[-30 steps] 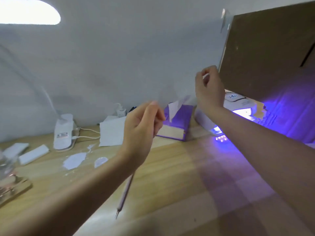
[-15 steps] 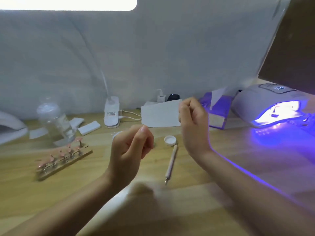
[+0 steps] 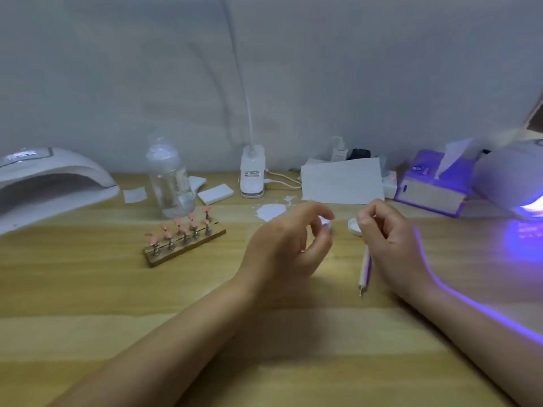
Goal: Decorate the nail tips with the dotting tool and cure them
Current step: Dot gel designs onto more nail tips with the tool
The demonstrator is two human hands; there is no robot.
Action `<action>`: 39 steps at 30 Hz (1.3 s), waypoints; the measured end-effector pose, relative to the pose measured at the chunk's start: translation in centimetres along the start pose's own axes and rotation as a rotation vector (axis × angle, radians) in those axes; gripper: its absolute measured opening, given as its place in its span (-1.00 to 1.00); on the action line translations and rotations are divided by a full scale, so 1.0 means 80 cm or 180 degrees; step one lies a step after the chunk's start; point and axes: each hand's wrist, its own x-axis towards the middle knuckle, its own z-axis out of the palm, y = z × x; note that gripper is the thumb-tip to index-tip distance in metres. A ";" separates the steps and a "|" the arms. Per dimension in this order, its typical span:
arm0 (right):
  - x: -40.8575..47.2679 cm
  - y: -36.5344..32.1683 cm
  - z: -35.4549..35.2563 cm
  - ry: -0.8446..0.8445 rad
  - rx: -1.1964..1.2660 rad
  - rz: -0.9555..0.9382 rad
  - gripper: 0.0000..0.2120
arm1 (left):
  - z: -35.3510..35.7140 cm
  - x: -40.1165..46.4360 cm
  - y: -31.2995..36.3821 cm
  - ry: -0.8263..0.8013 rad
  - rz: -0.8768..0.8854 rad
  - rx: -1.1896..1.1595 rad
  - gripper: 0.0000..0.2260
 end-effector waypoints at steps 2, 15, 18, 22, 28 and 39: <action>-0.001 0.001 0.001 -0.0082 -0.0037 0.0040 -0.70 | -0.014 0.012 -0.010 -0.0221 -0.0122 0.0742 -0.73; -0.001 0.001 0.003 -0.0040 -0.0248 -0.0022 -0.70 | -0.064 0.024 -0.068 -0.1944 -0.1103 0.3458 -0.63; 0.000 0.003 0.002 0.0054 -0.0312 -0.0015 -0.73 | -0.066 0.026 -0.067 -0.1916 -0.1123 0.3500 -0.65; 0.006 0.006 -0.004 0.0220 -0.0476 -0.0038 -0.63 | -0.069 0.025 -0.065 -0.1823 -0.1156 0.3611 -0.70; 0.011 0.005 -0.010 0.0254 -0.0632 -0.0045 -0.52 | -0.067 0.026 -0.058 -0.1750 -0.1086 0.3599 -0.68; 0.024 -0.011 -0.026 -0.0774 -0.2492 0.0468 -0.54 | -0.048 0.028 -0.030 -0.1593 -0.0563 0.2133 -0.69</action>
